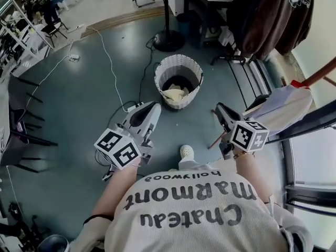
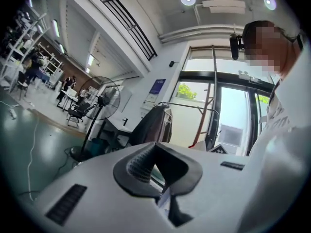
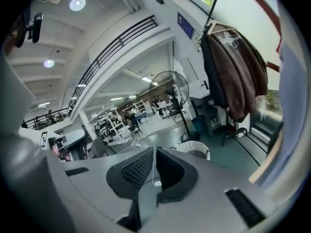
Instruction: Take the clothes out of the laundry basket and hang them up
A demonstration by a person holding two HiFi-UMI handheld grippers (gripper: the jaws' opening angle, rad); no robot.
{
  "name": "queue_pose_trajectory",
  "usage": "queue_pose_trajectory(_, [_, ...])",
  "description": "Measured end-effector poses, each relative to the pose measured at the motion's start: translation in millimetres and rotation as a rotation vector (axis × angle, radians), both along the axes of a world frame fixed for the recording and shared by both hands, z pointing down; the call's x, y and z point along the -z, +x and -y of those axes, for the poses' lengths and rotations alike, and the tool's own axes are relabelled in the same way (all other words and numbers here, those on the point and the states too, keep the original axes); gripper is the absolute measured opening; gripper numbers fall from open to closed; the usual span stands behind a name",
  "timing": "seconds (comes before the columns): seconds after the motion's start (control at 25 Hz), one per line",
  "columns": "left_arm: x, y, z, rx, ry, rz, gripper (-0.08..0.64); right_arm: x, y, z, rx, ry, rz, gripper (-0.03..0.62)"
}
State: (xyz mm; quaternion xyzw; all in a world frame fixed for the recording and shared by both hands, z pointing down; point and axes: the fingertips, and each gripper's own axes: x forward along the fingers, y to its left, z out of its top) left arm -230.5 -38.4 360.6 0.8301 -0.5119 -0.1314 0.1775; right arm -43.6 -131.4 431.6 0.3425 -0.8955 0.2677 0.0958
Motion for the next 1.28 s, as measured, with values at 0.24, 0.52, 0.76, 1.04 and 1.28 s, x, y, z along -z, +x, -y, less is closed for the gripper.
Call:
queue_pose_trajectory(0.24, [-14.4,-48.0,27.0,0.153,-0.040,0.019,0.009,4.9,-65.2,56.5,0.135,0.020,0.019,0.043])
queue_pose_trajectory(0.52, [-36.3,-82.6,71.0,0.290,-0.106,-0.021,0.009,-9.3,-110.6,116.0,0.265,-0.026,0.003,0.042])
queue_pose_trajectory(0.76, [-71.3,-107.1,91.4,0.411,-0.173,-0.064,0.009,-60.1,-145.1,140.8,0.386,-0.119,-0.033,0.042])
queue_pose_trajectory(1.04, [-113.9,-139.7,105.5,0.443,-0.234,-0.057,0.009,-136.7,-173.4,161.4,0.354,-0.259,-0.076,0.043])
queue_pose_trajectory(1.28, [-158.7,-191.4,144.5,0.402,-0.289,-0.060,0.009,-203.5,-197.8,188.8,0.306,-0.329,-0.159,0.043])
